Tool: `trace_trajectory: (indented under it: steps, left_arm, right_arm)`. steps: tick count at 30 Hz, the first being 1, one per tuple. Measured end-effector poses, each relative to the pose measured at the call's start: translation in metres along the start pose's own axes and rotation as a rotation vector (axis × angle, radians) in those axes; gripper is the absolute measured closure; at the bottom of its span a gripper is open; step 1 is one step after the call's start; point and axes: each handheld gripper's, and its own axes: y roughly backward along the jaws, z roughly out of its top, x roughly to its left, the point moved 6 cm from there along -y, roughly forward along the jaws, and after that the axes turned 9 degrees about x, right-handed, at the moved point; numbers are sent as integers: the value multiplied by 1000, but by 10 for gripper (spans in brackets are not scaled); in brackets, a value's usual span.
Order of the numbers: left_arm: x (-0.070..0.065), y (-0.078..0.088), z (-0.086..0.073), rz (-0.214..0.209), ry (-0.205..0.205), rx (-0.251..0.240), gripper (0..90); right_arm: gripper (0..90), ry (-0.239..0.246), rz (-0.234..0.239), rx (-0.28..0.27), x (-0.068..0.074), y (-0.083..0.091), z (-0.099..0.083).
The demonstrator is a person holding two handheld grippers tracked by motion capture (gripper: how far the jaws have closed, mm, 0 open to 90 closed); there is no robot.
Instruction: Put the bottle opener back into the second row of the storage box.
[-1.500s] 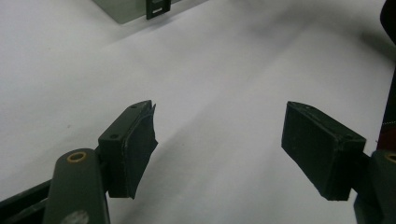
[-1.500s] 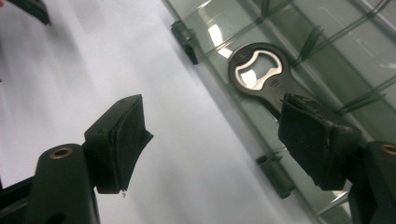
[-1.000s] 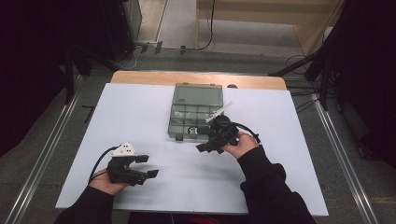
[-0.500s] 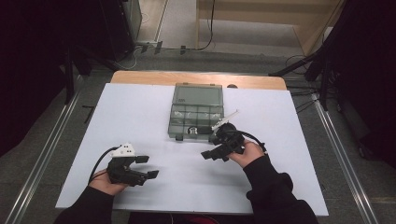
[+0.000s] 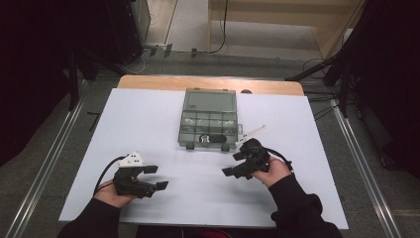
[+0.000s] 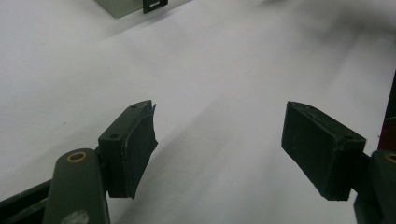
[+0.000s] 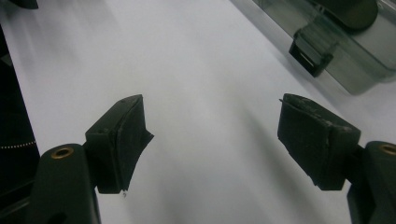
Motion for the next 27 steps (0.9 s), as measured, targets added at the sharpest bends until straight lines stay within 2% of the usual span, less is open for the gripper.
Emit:
trace_trajectory:
  steps: [7,9,14,27]
  left_arm:
    - [0,1,0,5,-3,3,257]
    - [0,1,0,9,-7,4,257]
    - [-1,1,-1,8,-8,3,257]
    - [0,3,-1,13,-6,2,257]
  right_arm:
    - [242,-12,-5,-26,-3,4,-17]
    - [242,-23,2,-30,-4,5,-22]
    - [242,-49,-13,-37,-7,6,-36]
    - [243,-62,-35,-54,-12,6,-71]
